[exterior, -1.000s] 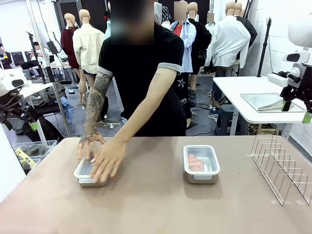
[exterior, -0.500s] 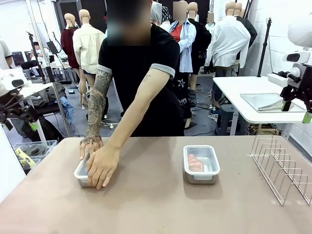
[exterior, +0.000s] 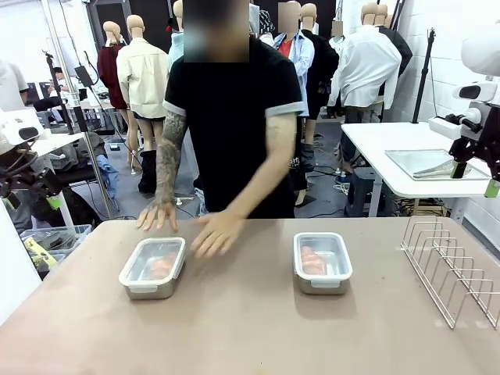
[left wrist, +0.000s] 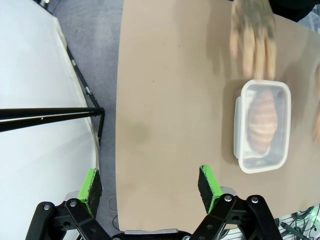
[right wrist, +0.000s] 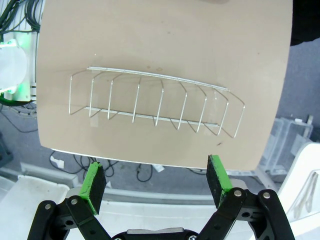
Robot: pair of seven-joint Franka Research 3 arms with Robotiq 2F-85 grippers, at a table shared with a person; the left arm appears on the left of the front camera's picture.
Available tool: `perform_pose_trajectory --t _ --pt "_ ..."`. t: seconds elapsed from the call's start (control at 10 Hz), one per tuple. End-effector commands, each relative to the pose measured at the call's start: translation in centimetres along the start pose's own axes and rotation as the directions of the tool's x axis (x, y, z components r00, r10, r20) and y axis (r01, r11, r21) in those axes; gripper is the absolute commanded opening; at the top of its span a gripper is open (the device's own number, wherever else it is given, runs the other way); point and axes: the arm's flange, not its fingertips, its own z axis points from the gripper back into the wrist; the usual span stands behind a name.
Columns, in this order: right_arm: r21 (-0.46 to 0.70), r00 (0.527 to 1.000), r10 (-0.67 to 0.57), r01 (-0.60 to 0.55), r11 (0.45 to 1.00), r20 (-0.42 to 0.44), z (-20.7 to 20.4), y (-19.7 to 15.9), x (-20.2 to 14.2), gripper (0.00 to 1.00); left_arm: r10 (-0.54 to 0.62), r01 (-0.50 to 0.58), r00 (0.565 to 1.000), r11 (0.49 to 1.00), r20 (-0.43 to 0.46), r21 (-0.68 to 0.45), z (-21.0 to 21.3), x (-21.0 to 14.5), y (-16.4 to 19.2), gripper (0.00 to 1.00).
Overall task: Place the bread in airtight containers.
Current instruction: Release when the human grabs the Airtight Container lid.
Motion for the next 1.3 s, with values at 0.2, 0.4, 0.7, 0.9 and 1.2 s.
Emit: perform_pose_trajectory --t 0.2,0.4,0.7,0.9,1.2 --pt "0.006 1.0 -0.016 0.016 1.0 -0.015 0.14 -0.03 0.36 1.0 0.016 -0.016 1.0 1.0 -0.003 0.027 0.06 -0.17 -0.02 1.0" --pt "0.006 1.0 -0.016 0.016 1.0 -0.015 0.14 -0.03 0.36 1.0 0.016 -0.016 1.0 1.0 -0.003 0.027 0.06 -0.17 -0.02 1.0" --pt "0.006 1.0 -0.016 0.016 1.0 -0.015 0.14 -0.03 0.36 1.0 0.016 -0.016 1.0 1.0 -0.003 0.027 0.06 -0.17 -0.02 1.0" --pt "0.006 1.0 -0.016 0.016 1.0 -0.015 0.14 -0.03 0.36 1.0 0.016 -0.016 1.0 1.0 -0.003 0.027 0.06 -0.17 -0.02 1.0" --pt "0.006 1.0 -0.016 0.016 1.0 -0.015 0.14 -0.03 0.36 1.0 0.016 -0.016 1.0 1.0 -0.003 0.027 0.06 -0.17 -0.02 1.0"
